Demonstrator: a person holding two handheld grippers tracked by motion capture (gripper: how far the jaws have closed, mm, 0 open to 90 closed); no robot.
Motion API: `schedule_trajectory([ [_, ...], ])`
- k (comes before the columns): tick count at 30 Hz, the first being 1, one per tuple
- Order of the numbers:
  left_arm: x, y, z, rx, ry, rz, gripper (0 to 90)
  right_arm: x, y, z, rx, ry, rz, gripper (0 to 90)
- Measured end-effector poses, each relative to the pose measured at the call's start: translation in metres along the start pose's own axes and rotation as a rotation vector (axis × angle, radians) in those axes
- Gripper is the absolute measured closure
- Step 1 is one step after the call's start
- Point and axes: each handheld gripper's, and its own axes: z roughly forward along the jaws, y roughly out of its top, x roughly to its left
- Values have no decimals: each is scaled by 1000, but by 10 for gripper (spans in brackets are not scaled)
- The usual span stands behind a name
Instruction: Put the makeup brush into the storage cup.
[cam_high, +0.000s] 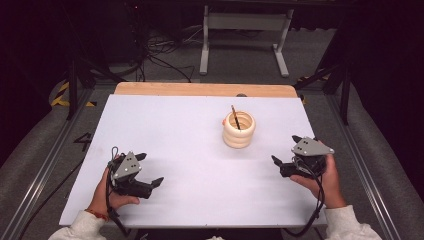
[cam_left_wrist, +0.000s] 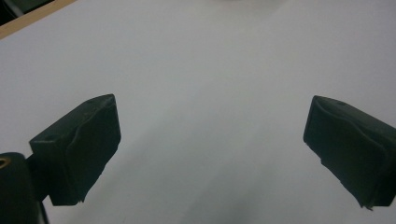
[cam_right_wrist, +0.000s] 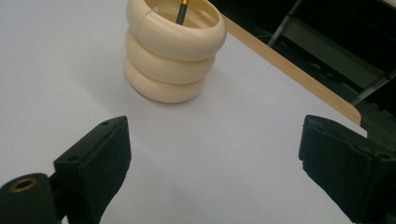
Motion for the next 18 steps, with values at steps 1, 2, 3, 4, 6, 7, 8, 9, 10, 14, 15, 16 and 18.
schedule_trajectory([
  [1, 0, 0, 0, 0, 1, 1, 49, 0, -2, -1, -4, -2, 3, 99],
  [2, 0, 0, 0, 0, 0, 2, 49, 0, -4, -1, -8, -1, 3, 100],
  [3, 0, 0, 0, 0, 1, 4, 49, 0, -5, -2, -9, 0, 1, 100],
  [4, 0, 0, 0, 2, 0, 1, 49, 1, -8, -2, -4, -3, 0, 100],
  [6, 0, 0, 1, 4, -1, 2, 49, 1, -9, -2, -3, -3, 2, 100],
  [7, 0, 0, 1, 6, -3, 3, 49, 1, -11, -2, 2, -2, -1, 100],
  [8, 0, 0, 1, 6, -3, 5, 49, 1, -13, -3, 5, -1, -2, 99],
  [9, -1, 0, 1, 6, -2, 5, 49, 1, -14, -3, 5, -1, -2, 99],
  [10, -1, 0, 1, 6, -3, 5, 49, 1, -15, -4, 4, -1, -6, 99],
  [14, 0, 0, -1, 7, 3, 11, 49, 0, -22, -6, 7, -4, -10, 97],
  [15, 0, 0, -1, 3, 3, 8, 49, 0, -23, -7, 8, -6, -12, 95],
  [16, 0, 0, -1, 3, 3, 8, 49, 0, -23, -7, 8, -6, -12, 95],
  [18, 1, 0, -3, -5, 7, 7, 49, 0, -27, -9, 5, -5, -7, 92],
])
